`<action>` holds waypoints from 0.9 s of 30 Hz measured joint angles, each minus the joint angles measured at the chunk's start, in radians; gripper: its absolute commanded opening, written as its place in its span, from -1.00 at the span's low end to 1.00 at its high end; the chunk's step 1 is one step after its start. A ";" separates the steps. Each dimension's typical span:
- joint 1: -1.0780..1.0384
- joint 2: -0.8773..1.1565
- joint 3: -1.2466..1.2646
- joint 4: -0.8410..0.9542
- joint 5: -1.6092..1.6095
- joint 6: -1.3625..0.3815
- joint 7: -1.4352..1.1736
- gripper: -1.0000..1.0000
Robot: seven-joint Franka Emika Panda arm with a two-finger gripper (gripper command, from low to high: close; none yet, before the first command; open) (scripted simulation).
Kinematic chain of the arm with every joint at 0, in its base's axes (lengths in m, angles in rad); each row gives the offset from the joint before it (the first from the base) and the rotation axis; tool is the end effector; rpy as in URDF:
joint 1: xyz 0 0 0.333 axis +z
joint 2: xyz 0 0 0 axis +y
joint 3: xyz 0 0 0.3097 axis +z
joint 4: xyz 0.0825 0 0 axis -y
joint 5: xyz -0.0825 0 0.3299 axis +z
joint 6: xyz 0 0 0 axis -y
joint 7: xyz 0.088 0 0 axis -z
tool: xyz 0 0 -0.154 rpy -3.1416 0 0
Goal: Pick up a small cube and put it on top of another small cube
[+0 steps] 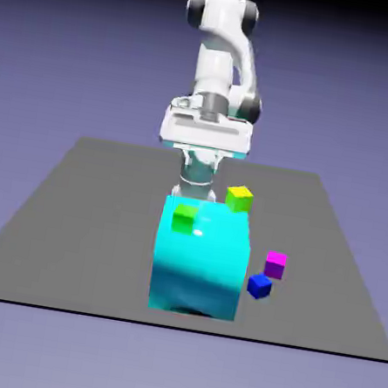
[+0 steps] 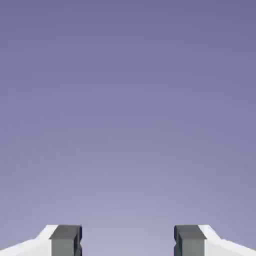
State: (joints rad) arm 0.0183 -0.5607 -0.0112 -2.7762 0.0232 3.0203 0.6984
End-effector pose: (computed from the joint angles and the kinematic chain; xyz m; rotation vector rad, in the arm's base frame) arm 0.3904 0.0011 0.4635 -2.4857 0.9271 -1.0506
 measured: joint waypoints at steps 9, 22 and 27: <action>0.112 0.315 -0.006 0.308 0.014 -0.377 -0.036 0.00; 0.275 0.786 0.000 0.735 0.006 -0.932 -0.036 0.00; 0.337 0.968 0.002 0.900 0.003 -1.146 -0.036 0.00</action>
State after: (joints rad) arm 0.3557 0.4068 -0.0092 -1.8765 0.0259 1.8747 0.6621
